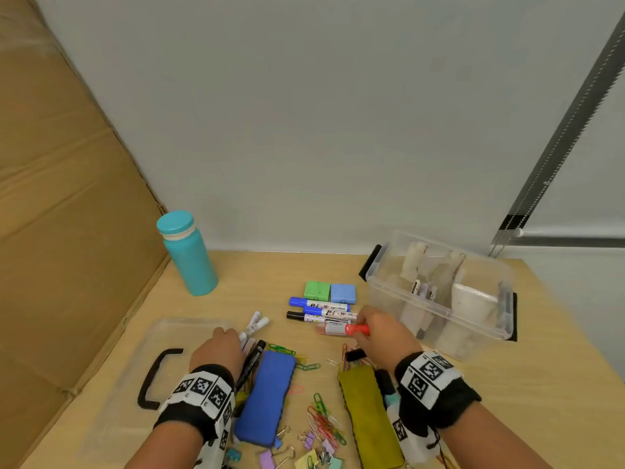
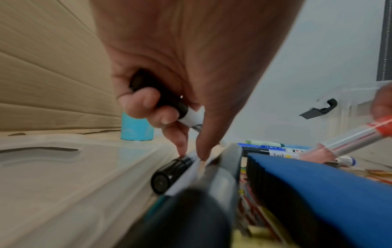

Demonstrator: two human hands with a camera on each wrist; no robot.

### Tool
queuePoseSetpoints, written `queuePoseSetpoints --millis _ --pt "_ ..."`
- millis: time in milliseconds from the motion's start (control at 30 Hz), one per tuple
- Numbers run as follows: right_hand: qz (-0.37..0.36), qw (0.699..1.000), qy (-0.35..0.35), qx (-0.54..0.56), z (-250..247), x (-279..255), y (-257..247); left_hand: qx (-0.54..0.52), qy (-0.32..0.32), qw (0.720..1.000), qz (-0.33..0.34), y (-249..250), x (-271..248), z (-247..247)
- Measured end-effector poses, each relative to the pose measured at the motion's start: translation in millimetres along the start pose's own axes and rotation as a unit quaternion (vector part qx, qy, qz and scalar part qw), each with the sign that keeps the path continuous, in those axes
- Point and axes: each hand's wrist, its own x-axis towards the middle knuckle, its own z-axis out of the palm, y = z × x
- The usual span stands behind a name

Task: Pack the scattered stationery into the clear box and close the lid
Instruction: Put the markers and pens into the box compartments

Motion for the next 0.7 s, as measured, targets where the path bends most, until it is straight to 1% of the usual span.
queuePoseSetpoints --millis 67,167,200,267,367,400,467,533,600,633,700 --pt "-0.022 0.997 0.028 0.074 -13.9 -11.8 -1.3 0.017 -0.006 1.0 -0.001 0.0 2.5 -1.9" --pt "-0.058 0.978 0.08 0.184 -35.1 -28.8 -3.8 0.031 -0.025 0.999 -0.006 2.4 2.4 -8.7" --pt "-0.068 0.969 0.111 0.21 -42.1 -34.2 -4.9 0.032 -0.03 0.999 -0.006 3.4 1.5 -10.4" --pt "-0.087 0.946 0.196 0.243 -56.7 -42.2 -5.5 0.035 -0.032 0.999 -0.009 5.1 -0.2 -11.1" --pt "-0.099 0.904 0.333 0.249 -76.8 -45.0 4.7 0.044 -0.019 0.999 -0.024 6.6 -1.4 -7.7" --pt "-0.095 0.895 0.364 0.238 -82.1 -44.4 9.9 0.048 -0.017 0.998 -0.028 7.4 -2.0 -7.0" --pt "-0.074 0.895 0.405 0.172 -89.0 -42.1 22.2 0.056 -0.018 0.998 -0.03 7.8 -3.6 -6.6" --pt "-0.045 0.902 0.419 0.098 -91.9 -39.3 34.1 0.057 -0.016 0.998 -0.031 7.2 -4.6 -6.4" --pt "-0.014 0.914 0.403 0.049 -92.4 -33.6 44.3 0.051 -0.011 0.998 -0.029 6.5 -5.0 -7.3" --pt "0.008 0.925 0.379 0.015 -92.8 -29.4 48.0 0.049 -0.01 0.998 -0.026 6.2 -4.6 -7.7" --pt "0.056 0.947 0.305 -0.078 -92.4 -18.5 52.6 0.049 -0.009 0.999 -0.021 6.2 -4.5 -8.4"
